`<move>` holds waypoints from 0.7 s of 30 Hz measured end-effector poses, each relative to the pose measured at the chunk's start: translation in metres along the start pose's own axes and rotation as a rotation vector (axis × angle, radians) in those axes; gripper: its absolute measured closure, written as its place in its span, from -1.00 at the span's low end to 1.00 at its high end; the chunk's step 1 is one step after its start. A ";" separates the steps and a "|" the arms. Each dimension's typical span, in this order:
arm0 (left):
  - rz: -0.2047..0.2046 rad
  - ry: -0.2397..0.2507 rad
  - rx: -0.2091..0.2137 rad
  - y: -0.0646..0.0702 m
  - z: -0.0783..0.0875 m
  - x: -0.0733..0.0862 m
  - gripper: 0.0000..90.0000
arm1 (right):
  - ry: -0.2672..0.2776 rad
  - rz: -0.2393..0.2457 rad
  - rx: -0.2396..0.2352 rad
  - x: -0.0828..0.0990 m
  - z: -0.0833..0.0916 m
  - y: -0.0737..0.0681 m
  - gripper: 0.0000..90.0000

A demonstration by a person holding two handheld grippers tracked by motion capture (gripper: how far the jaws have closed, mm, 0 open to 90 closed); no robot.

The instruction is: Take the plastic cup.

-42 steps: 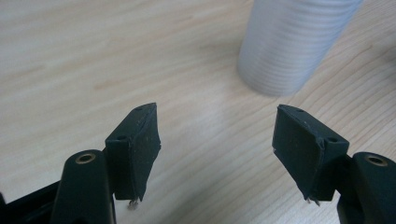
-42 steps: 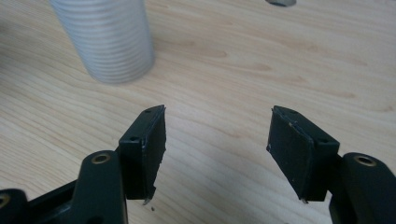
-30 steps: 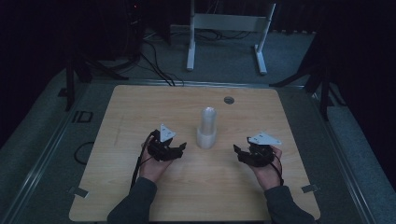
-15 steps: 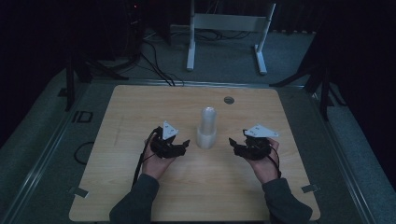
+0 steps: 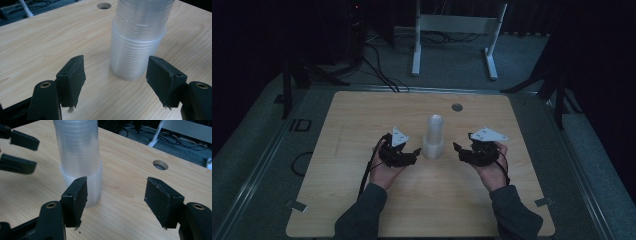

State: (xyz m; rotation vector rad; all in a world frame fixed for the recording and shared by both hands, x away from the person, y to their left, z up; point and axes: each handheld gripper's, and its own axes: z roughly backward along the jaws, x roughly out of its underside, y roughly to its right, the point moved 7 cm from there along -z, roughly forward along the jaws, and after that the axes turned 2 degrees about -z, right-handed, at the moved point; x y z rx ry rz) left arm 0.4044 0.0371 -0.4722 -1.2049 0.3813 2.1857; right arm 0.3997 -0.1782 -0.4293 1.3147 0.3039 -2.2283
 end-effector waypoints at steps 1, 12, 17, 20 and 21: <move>0.000 -0.002 0.005 0.001 -0.001 0.000 -0.31 | -0.001 -0.002 -0.001 -0.001 0.000 -0.001 -0.24; 0.005 0.023 0.065 0.012 -0.013 -0.006 -0.44 | 0.015 -0.001 -0.015 -0.013 -0.005 -0.004 -0.28; 0.010 0.028 0.091 0.018 -0.024 -0.008 -0.58 | 0.015 -0.003 -0.019 -0.016 -0.007 -0.007 -0.29; 0.012 0.026 0.093 0.019 -0.029 -0.010 -0.63 | 0.016 -0.002 -0.024 -0.016 -0.008 -0.008 -0.30; 0.012 0.026 0.093 0.019 -0.029 -0.010 -0.65 | 0.015 -0.003 -0.024 -0.016 -0.009 -0.008 -0.30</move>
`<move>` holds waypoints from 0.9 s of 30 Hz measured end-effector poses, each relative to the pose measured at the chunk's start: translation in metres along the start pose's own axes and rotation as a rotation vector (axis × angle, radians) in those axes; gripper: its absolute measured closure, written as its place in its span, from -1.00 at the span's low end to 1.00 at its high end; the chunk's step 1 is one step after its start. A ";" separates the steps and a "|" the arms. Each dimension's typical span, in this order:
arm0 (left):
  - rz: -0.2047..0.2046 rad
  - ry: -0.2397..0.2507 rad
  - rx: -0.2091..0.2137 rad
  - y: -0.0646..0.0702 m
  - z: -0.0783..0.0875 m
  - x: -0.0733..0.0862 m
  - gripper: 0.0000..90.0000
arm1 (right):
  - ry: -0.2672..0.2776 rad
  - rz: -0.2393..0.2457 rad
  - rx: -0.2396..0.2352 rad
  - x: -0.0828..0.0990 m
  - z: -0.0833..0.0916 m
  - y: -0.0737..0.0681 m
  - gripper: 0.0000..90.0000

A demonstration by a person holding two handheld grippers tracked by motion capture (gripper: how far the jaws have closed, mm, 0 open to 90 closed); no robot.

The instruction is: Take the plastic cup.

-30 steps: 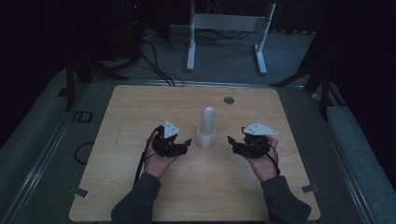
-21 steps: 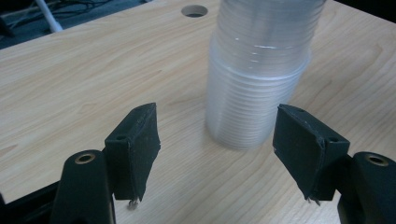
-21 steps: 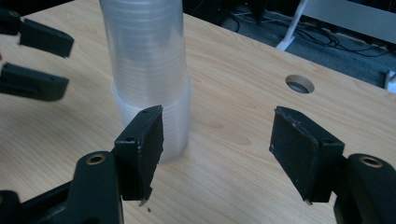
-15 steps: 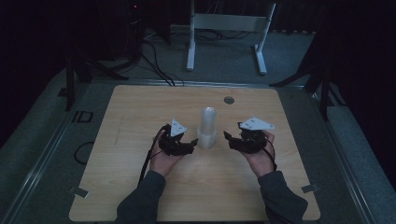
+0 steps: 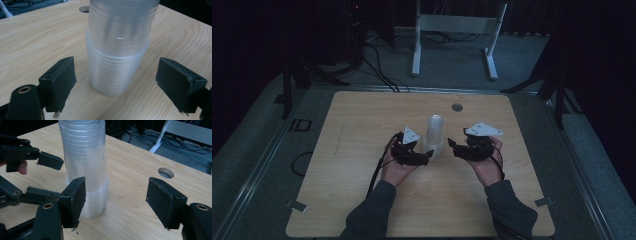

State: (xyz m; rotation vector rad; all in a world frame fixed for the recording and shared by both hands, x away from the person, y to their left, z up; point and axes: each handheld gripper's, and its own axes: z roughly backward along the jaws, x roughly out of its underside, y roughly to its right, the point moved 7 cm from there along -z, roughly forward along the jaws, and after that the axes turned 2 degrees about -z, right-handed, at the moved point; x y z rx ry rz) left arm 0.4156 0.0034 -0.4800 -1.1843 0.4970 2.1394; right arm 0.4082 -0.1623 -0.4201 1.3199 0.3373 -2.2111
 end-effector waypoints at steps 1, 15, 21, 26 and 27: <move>0.001 -0.007 -0.002 0.000 -0.004 -0.001 -0.67 | 0.001 0.000 0.000 0.000 0.000 0.000 -0.30; -0.001 0.041 0.002 0.004 -0.024 -0.006 -0.68 | 0.009 -0.004 -0.005 -0.005 -0.002 -0.002 -0.32; 0.000 0.042 -0.010 0.003 -0.030 -0.005 -0.68 | 0.012 -0.004 -0.005 -0.006 -0.004 -0.002 -0.32; -0.003 0.050 -0.019 0.002 -0.033 -0.004 -0.67 | 0.010 -0.007 -0.008 -0.007 -0.006 -0.002 -0.32; -0.002 0.062 -0.016 0.002 -0.033 -0.006 -0.67 | 0.011 -0.007 -0.010 -0.007 -0.007 -0.003 -0.32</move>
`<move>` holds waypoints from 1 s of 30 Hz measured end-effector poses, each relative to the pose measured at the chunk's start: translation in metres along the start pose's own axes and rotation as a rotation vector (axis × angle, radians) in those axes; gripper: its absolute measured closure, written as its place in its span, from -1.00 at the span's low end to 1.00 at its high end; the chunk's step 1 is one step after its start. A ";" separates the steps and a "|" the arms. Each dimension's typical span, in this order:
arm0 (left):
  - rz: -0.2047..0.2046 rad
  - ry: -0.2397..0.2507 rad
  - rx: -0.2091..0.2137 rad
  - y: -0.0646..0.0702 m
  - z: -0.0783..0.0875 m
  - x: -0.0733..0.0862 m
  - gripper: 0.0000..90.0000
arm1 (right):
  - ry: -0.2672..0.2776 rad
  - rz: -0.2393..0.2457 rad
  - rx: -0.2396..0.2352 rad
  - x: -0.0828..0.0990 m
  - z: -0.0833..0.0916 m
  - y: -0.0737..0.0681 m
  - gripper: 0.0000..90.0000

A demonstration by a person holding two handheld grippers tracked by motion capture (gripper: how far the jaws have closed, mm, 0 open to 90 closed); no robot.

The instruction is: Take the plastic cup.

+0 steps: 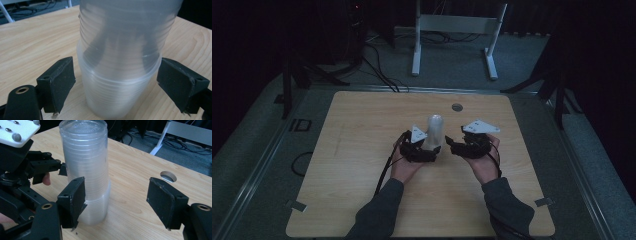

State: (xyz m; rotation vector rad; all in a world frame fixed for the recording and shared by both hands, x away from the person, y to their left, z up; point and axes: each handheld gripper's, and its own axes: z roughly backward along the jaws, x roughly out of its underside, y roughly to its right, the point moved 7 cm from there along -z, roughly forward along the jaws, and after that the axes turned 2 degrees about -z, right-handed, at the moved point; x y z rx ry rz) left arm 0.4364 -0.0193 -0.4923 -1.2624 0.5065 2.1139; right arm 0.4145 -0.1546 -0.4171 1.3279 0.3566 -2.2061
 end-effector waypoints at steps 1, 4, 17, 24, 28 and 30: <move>0.000 0.000 0.000 0.000 0.000 0.000 -0.67 | 0.000 0.000 0.000 0.000 0.000 0.000 -0.32; -0.001 0.001 -0.008 0.000 -0.002 0.000 -0.66 | -0.001 0.000 -0.005 -0.001 -0.002 -0.001 -0.32; -0.020 0.015 -0.018 0.002 -0.004 0.000 -0.55 | 0.008 -0.011 -0.026 -0.006 -0.008 -0.005 -0.30; -0.021 0.009 -0.016 0.002 -0.006 0.001 -0.57 | 0.008 -0.015 -0.037 -0.008 -0.012 -0.008 -0.30; -0.021 0.007 -0.019 0.002 -0.008 0.002 -0.57 | 0.008 -0.023 -0.048 -0.010 -0.015 -0.010 -0.31; -0.019 0.012 -0.023 0.002 -0.007 0.002 -0.56 | 0.010 -0.027 -0.051 -0.011 -0.016 -0.011 -0.31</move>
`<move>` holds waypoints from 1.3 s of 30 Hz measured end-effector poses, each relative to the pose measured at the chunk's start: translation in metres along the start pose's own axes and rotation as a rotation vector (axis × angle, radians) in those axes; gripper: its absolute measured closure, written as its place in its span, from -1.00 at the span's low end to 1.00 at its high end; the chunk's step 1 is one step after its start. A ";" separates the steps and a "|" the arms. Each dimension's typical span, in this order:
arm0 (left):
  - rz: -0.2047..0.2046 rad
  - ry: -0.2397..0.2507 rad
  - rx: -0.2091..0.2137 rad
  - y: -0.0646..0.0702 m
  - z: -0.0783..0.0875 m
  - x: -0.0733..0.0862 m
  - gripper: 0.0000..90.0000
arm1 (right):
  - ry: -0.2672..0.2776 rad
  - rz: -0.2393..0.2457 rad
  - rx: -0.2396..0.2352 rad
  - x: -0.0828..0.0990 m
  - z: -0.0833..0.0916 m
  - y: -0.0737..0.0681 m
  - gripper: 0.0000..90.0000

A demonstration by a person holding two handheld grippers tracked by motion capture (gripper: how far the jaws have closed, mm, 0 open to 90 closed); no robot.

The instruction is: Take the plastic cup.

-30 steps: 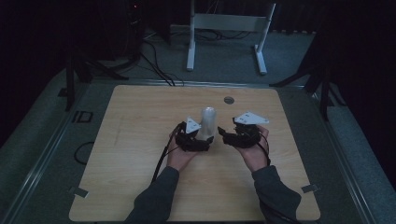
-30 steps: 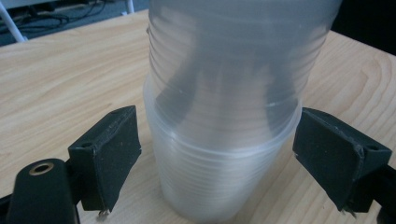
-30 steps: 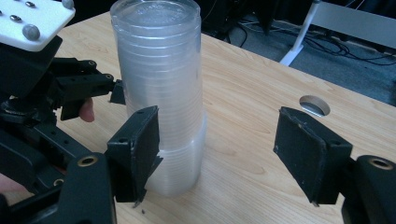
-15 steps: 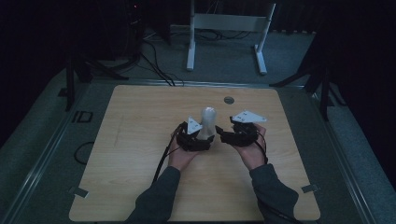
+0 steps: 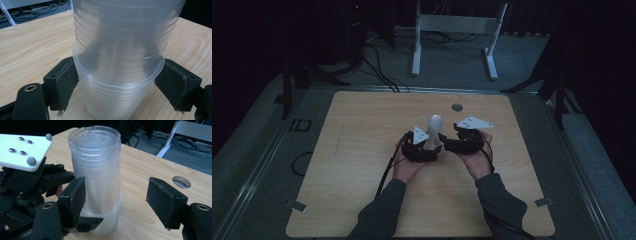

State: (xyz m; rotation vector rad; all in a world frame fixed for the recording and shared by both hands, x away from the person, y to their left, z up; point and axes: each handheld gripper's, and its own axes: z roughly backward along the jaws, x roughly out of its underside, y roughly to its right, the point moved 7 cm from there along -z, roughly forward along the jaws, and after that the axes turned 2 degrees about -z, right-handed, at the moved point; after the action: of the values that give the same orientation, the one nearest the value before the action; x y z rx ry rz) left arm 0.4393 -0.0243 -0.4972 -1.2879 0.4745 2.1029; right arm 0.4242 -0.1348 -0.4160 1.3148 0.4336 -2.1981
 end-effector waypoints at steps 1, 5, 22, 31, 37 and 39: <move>0.000 0.000 0.000 0.000 0.000 0.000 -0.55 | 0.000 0.000 0.000 0.000 0.000 0.000 -0.31; 0.001 0.007 -0.001 0.000 0.001 0.000 -0.55 | 0.001 0.001 -0.007 -0.002 -0.003 -0.002 -0.30; 0.011 0.024 0.010 0.000 0.001 0.001 -0.56 | 0.003 0.007 -0.020 -0.008 -0.009 -0.008 -0.32; 0.010 0.027 0.004 0.000 0.001 0.001 -0.55 | 0.014 0.012 -0.029 -0.015 -0.013 -0.013 -0.32; 0.006 0.027 0.000 0.000 0.001 0.001 -0.55 | 0.017 0.011 -0.027 -0.021 -0.019 -0.015 -0.30; 0.006 0.028 0.000 -0.001 0.001 0.001 -0.54 | 0.016 0.007 -0.032 -0.023 -0.022 -0.015 -0.30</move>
State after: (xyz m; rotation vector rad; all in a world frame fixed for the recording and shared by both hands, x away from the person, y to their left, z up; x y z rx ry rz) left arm 0.4389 -0.0230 -0.4977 -1.3189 0.4914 2.0922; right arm 0.4398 -0.1045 -0.4064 1.3161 0.4679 -2.1673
